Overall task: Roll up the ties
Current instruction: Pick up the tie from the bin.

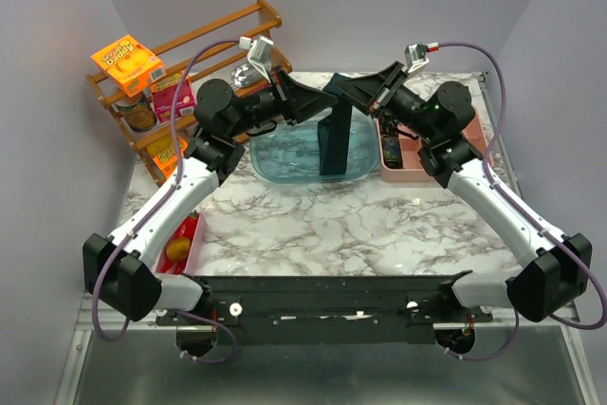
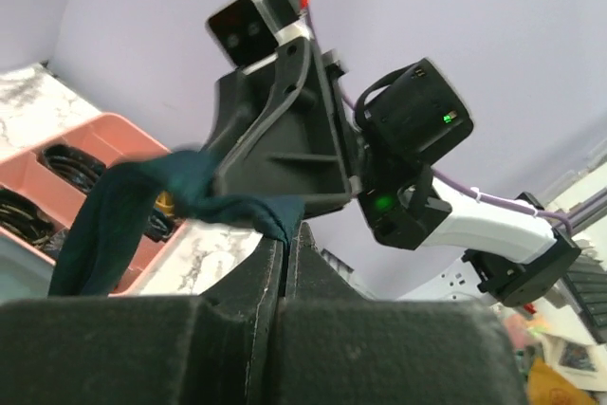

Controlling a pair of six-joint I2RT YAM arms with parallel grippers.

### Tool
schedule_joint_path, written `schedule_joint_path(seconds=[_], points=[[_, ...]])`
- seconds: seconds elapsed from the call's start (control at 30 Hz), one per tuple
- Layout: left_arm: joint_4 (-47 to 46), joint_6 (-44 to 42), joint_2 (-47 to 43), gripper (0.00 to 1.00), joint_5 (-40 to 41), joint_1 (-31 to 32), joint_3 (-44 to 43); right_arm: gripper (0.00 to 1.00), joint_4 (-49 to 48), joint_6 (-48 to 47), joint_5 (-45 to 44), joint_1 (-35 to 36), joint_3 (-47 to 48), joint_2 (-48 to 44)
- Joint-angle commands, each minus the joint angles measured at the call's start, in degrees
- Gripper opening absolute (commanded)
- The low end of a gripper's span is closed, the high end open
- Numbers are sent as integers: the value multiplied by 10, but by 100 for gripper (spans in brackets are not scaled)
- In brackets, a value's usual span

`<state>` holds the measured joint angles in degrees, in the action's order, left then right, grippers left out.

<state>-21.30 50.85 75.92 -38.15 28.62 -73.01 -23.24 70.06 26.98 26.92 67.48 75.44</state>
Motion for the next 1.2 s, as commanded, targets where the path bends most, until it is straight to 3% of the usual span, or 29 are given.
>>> schedule_joint_path(seconds=[0.0, 0.13, 0.33, 0.6, 0.83, 1.17], points=[[180, -136, -55, 0, 43, 0, -96, 46, 32, -33, 66, 0, -20, 17], [276, -189, -70, 0, 48, -1, -167, 64, 61, -57, 111, 0, -60, 9], [407, -243, -85, 0, 12, 0, -254, 82, 93, -96, 110, 0, -139, -39], [524, -275, -204, 0, 48, 0, -223, 94, 126, -112, 87, 0, -212, -55], [505, -244, -313, 0, 59, 0, -123, 99, 100, -85, 106, 17, -233, -2], [509, -250, -379, 0, 20, 0, -115, 99, 53, -30, 118, 95, -194, 120]])
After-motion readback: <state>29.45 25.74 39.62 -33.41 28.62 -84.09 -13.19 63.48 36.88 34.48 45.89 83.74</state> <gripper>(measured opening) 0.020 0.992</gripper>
